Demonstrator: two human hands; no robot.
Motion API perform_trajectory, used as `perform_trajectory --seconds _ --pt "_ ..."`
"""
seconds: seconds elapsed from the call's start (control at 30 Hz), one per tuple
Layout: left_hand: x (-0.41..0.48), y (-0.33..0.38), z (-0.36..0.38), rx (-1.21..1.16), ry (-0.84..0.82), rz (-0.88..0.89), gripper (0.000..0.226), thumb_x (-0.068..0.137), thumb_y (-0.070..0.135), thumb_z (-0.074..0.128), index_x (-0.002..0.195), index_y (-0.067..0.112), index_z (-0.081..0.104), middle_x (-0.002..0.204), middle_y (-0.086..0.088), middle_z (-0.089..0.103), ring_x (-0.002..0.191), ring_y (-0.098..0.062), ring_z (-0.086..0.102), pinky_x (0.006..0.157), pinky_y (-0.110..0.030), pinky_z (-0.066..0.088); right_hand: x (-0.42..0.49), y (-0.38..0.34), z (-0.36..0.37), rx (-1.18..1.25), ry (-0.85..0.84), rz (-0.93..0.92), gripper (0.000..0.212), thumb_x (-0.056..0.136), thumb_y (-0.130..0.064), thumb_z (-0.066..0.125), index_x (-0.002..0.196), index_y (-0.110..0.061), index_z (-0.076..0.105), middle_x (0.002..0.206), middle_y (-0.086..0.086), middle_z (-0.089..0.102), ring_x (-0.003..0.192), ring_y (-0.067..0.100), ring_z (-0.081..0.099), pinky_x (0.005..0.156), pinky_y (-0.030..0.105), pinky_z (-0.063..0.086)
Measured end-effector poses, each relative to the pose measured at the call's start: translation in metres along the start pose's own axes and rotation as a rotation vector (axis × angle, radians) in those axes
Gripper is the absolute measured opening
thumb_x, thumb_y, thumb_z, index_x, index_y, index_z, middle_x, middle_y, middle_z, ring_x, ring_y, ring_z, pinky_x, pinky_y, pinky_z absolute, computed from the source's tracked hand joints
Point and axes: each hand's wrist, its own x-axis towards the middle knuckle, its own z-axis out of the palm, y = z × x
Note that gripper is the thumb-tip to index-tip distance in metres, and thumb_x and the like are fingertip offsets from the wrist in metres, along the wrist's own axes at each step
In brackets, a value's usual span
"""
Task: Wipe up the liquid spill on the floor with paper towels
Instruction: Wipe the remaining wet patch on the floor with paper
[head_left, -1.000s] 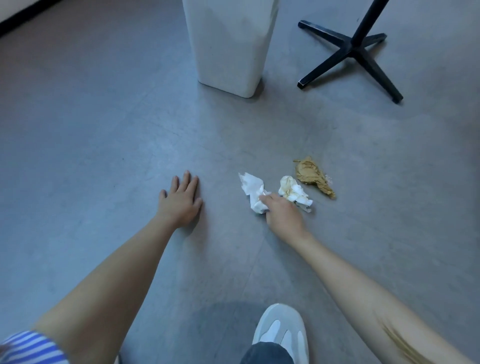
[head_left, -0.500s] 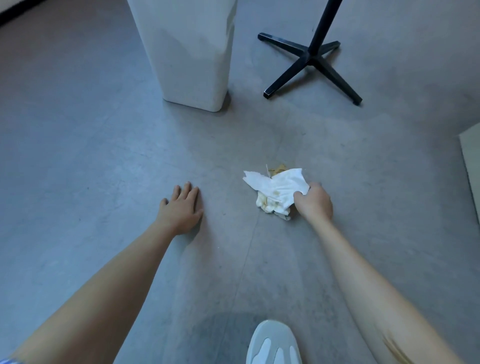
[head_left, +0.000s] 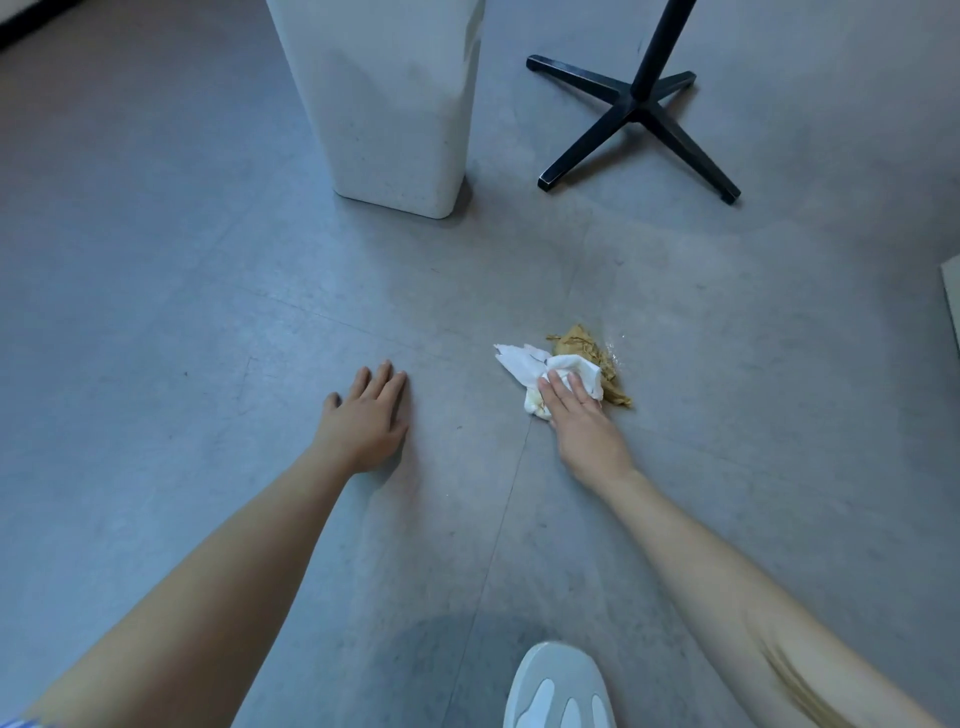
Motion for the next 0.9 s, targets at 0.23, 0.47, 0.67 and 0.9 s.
perform_trajectory --seconds 0.23,0.47,0.67,0.9 --pt "0.001 -0.001 0.000 0.006 0.012 -0.001 0.063 0.099 0.040 0.034 0.154 0.024 0.006 0.161 0.006 -0.006 0.148 -0.018 -0.002 0.112 -0.046 0.021 -0.009 -0.020 -0.012 -0.001 -0.115 -0.030 0.071 0.091 0.012 0.027 0.152 -0.013 0.001 0.160 0.002 -0.004 0.148 0.019 0.001 0.106 0.029 0.033" --pt "0.000 0.000 0.000 0.009 0.008 -0.003 0.063 0.100 0.040 0.033 0.154 0.024 0.005 0.161 0.004 -0.007 0.148 -0.020 -0.002 0.113 -0.048 0.021 0.008 -0.028 -0.028 0.014 0.017 -0.063 0.074 0.090 0.011 0.031 0.152 -0.027 0.015 0.160 0.005 0.009 0.147 0.022 0.009 0.097 0.033 0.041" --pt "0.002 0.003 0.002 -0.001 0.025 -0.014 0.060 0.100 0.039 0.031 0.153 0.023 0.008 0.162 0.004 -0.004 0.148 -0.021 -0.001 0.112 -0.047 0.022 0.022 -0.032 -0.023 -0.033 -0.126 -0.140 0.074 0.091 0.009 0.029 0.150 -0.035 0.020 0.160 0.006 0.005 0.148 0.024 0.003 0.108 0.037 0.031" --pt "0.004 0.003 0.003 0.002 0.026 -0.008 0.060 0.098 0.040 0.035 0.151 0.022 0.012 0.161 0.003 0.001 0.147 -0.022 0.004 0.110 -0.049 0.026 0.034 -0.023 -0.046 -0.058 0.113 -0.027 0.066 0.090 0.010 0.034 0.149 -0.018 0.025 0.159 0.014 0.011 0.147 0.030 0.009 0.108 0.041 0.032"
